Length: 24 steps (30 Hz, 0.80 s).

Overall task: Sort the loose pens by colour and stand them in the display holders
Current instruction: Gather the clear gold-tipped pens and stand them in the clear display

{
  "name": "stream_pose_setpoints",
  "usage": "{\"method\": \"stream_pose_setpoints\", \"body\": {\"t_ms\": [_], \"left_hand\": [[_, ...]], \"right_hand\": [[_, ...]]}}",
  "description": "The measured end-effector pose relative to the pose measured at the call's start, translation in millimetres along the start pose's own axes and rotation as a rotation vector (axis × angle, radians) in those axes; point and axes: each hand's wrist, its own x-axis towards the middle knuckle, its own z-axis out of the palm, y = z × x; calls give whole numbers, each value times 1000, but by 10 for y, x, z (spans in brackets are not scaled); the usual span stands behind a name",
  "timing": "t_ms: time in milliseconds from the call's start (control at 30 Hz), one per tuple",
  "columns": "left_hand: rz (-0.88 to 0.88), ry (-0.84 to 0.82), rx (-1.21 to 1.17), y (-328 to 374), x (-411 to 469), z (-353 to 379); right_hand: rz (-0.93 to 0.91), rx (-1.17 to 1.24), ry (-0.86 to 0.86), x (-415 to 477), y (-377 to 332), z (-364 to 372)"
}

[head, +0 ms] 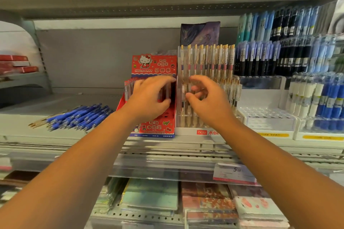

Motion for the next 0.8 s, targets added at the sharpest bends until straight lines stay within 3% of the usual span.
{"method": "stream_pose_setpoints", "body": {"t_ms": [100,333,567,800], "left_hand": [[-154,2,-123,-61,-242,-213],[-489,-68,-251,-372,-863,-739],[-569,-1,-287,-697,-1421,-1238],[-545,23,-335,-1286,-1741,-1663]], "right_hand": [[-13,134,-68,-52,-87,-9],[98,185,-486,-128,-397,402],[25,284,-618,-233,-908,1006],[35,295,-599,-132,-1323,1897]]}}
